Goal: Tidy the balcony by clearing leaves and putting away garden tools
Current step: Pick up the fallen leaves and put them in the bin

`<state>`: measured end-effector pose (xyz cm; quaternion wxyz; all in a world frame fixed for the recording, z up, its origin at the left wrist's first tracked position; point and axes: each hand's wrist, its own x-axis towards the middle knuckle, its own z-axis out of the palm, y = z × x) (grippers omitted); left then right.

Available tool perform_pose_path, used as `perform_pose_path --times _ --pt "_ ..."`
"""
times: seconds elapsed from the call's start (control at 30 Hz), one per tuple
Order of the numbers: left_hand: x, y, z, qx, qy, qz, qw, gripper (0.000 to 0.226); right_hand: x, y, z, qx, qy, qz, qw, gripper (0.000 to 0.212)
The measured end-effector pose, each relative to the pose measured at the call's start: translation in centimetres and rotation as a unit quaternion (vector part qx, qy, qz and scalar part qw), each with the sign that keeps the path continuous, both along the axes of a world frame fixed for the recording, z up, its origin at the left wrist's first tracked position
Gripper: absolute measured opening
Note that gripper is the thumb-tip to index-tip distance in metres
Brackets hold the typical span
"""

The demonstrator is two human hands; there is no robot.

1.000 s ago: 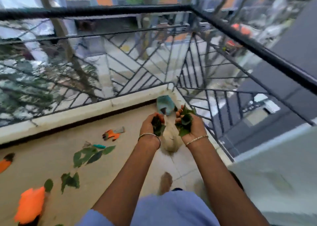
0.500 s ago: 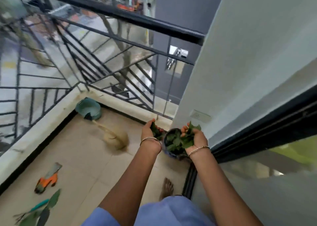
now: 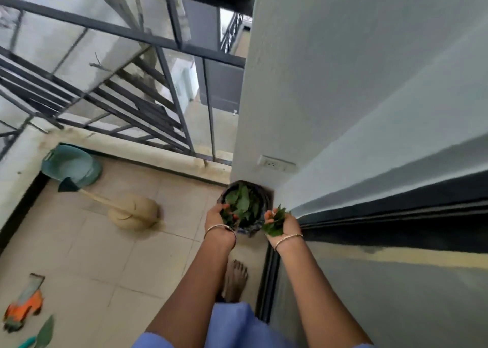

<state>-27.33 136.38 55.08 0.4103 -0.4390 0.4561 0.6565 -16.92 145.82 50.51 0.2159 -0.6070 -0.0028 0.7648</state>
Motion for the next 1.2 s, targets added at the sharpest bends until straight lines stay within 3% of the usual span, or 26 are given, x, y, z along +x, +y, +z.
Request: perform_pose_path --times 0.3,0.53,0.63,0.7,0.83,0.9,1.0,1.13,1.2 --pt "-3.7 4.5 -17.6 -0.05 -0.042 -0.081 0.995 0.007 -3.8 2.8 -17.6 -0.059 -0.078 0.038 0.994 0.036" --pt "-4.8 7.0 -31.7 -0.058 -0.028 -0.118 0.991 0.046 -6.4 4.9 -29.9 -0.05 -0.109 0.072 0.99 0.038" --pt "-4.7 7.7 -35.8 -0.038 -0.024 -0.123 0.991 0.044 -6.9 5.9 -34.2 -0.036 -0.104 0.09 0.99 0.029" --pt "-4.6 7.9 -37.2 -0.006 -0.028 -0.115 0.993 0.039 -6.8 6.3 -36.8 -0.024 -0.114 0.124 0.985 0.012" --pt "-4.9 7.5 -38.0 0.002 -0.027 -0.108 0.994 0.037 -5.7 6.5 -38.1 -0.019 -0.12 0.161 0.979 0.049" --pt "-4.6 7.0 -36.8 -0.006 -0.029 -0.125 0.992 0.043 -5.2 6.2 -37.1 -0.003 -0.115 0.172 0.978 0.055" --pt "-4.9 6.2 -33.6 -0.012 -0.017 -0.12 0.993 0.045 -4.5 5.8 -34.9 0.018 -0.138 0.159 0.977 0.05" --pt "-5.0 4.0 -29.3 -0.044 0.001 -0.127 0.991 0.031 -3.7 3.8 -29.6 0.025 -0.158 0.113 0.981 0.04" --pt "-4.7 2.6 -26.8 -0.055 0.023 -0.145 0.988 0.036 -3.2 2.6 -26.4 0.035 -0.167 0.109 0.979 0.036"
